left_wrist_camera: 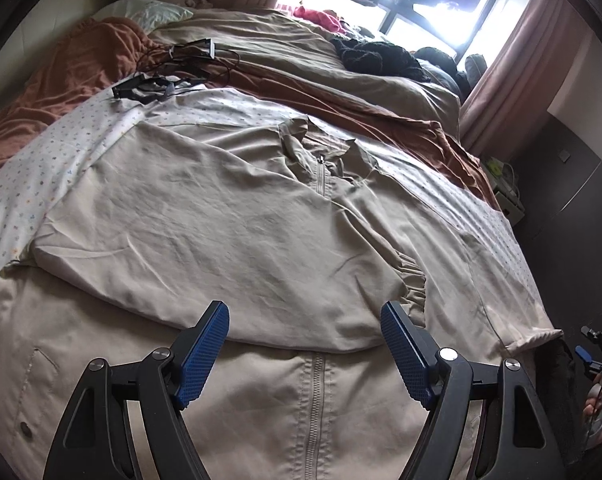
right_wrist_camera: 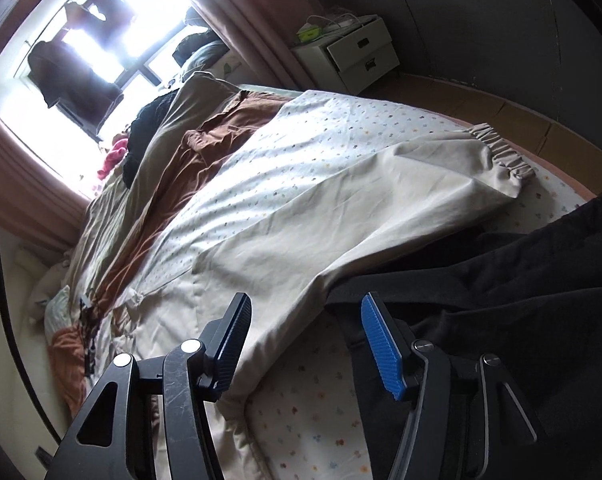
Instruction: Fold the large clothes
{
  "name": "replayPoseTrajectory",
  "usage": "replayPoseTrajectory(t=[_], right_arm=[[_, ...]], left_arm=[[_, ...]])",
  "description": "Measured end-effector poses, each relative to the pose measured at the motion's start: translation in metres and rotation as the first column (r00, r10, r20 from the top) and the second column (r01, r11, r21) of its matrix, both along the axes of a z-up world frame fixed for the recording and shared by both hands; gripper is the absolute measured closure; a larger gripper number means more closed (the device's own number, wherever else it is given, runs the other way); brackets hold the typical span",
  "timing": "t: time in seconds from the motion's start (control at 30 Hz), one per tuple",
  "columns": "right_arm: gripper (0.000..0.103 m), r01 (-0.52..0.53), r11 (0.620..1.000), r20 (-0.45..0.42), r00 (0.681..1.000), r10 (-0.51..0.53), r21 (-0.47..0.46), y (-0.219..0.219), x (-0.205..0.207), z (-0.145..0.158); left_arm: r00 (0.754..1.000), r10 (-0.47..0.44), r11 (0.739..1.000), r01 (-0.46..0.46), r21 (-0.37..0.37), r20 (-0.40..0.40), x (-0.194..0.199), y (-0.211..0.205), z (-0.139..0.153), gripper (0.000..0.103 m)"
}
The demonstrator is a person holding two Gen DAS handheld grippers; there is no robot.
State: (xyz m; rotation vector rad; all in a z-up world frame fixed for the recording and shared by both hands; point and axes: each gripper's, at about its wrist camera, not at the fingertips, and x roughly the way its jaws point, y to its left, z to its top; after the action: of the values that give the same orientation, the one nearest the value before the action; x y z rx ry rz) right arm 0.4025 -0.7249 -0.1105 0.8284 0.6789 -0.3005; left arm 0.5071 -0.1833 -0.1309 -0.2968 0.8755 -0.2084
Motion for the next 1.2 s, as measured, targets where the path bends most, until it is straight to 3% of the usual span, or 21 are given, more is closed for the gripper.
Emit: replayPoseTrajectory(t=[0.23, 0.47, 0.5, 0.57, 0.63, 0.87, 1.07, 1.2], right_arm=[[0.044, -0.049, 0.996, -0.055, 0.997, 0.054, 0.077, 0.017, 0.038, -0.033], [0.045, 0.032, 0.999, -0.148, 0.989, -0.030, 0.008, 0.019, 0.066, -0.044], [0.048, 0.042, 0.999, -0.155, 0.987, -0.044, -0.011, 0.021, 0.069, -0.044], [0.095, 0.068, 0.997, -0.167, 0.983, -0.075, -0.046, 0.020, 0.072, -0.041], [0.095, 0.092, 0.996, -0.142, 0.986, -0.092, -0.005, 0.017, 0.067, -0.039], [0.097, -0.003, 0.985, -0.037, 0.999, -0.003, -0.172, 0.064, 0.065, 0.024], [0.097, -0.121, 0.968, 0.050, 0.990, 0.135, -0.222, 0.124, 0.068, 0.072], [0.097, -0.210, 0.950, 0.073, 0.970, 0.232, -0.233, 0.168, 0.075, 0.083]], left_arm=[[0.999, -0.004, 1.000, 0.004, -0.007, -0.051, 0.012, -0.001, -0.027, 0.024], [0.998, 0.029, 0.999, -0.031, -0.025, -0.053, 0.010, 0.013, -0.030, 0.024], [0.998, 0.038, 0.999, -0.039, -0.022, -0.052, 0.010, 0.016, -0.030, 0.024], [0.997, 0.056, 0.998, -0.058, -0.033, -0.056, 0.011, 0.022, -0.029, 0.024], [0.996, 0.065, 0.996, -0.068, -0.049, -0.053, 0.010, 0.027, -0.028, 0.024], [0.997, 0.066, 0.996, -0.067, -0.063, -0.029, 0.007, 0.043, -0.014, 0.024], [0.996, 0.088, 0.991, -0.088, -0.104, -0.003, 0.002, 0.059, -0.001, 0.024], [0.993, 0.114, 0.985, -0.111, -0.134, 0.012, 0.001, 0.071, 0.006, 0.024]])
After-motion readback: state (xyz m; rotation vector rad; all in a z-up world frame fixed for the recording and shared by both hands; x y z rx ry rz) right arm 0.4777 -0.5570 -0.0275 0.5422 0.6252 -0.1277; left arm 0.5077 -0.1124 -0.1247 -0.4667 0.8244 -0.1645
